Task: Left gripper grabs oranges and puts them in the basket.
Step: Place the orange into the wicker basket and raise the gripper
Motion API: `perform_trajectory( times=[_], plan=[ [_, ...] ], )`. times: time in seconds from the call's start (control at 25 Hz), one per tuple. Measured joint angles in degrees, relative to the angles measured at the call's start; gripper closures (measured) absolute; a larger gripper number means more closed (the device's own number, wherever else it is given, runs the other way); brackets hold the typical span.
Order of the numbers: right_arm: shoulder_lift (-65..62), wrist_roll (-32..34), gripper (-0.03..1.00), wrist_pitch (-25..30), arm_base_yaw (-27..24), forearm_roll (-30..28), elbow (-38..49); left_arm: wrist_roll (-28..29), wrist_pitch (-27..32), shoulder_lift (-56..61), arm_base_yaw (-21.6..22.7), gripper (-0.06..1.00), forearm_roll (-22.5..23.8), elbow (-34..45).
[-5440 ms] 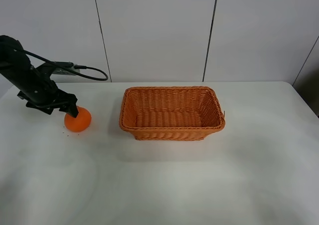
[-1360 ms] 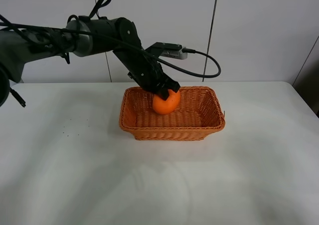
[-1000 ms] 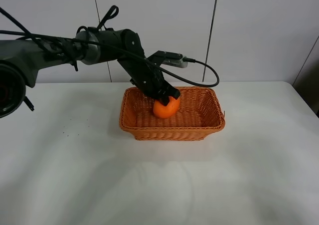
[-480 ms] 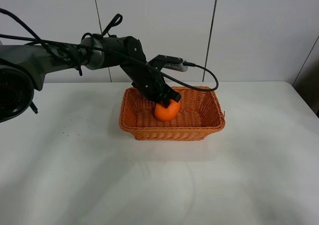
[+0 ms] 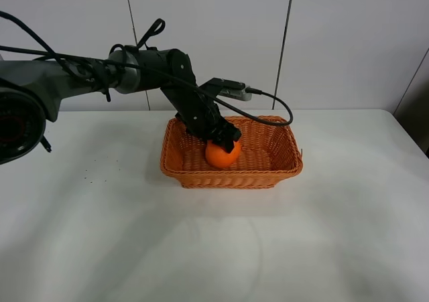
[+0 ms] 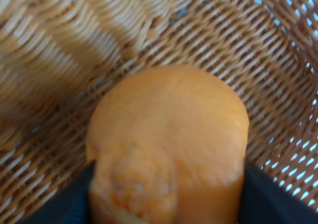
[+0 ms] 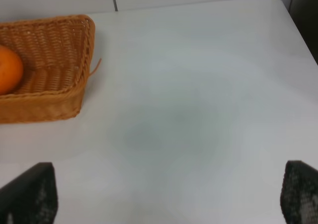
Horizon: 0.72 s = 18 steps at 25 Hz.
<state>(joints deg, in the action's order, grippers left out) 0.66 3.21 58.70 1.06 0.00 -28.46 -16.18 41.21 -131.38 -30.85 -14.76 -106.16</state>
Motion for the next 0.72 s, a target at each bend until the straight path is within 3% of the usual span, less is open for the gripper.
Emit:
perform_trajectory(
  times=[0.72],
  plan=[
    [0.0,0.0,0.27,0.0,0.0,0.0,0.0,-0.5,0.6,0.7,0.0,0.16,1.5,-1.6]
  ],
)
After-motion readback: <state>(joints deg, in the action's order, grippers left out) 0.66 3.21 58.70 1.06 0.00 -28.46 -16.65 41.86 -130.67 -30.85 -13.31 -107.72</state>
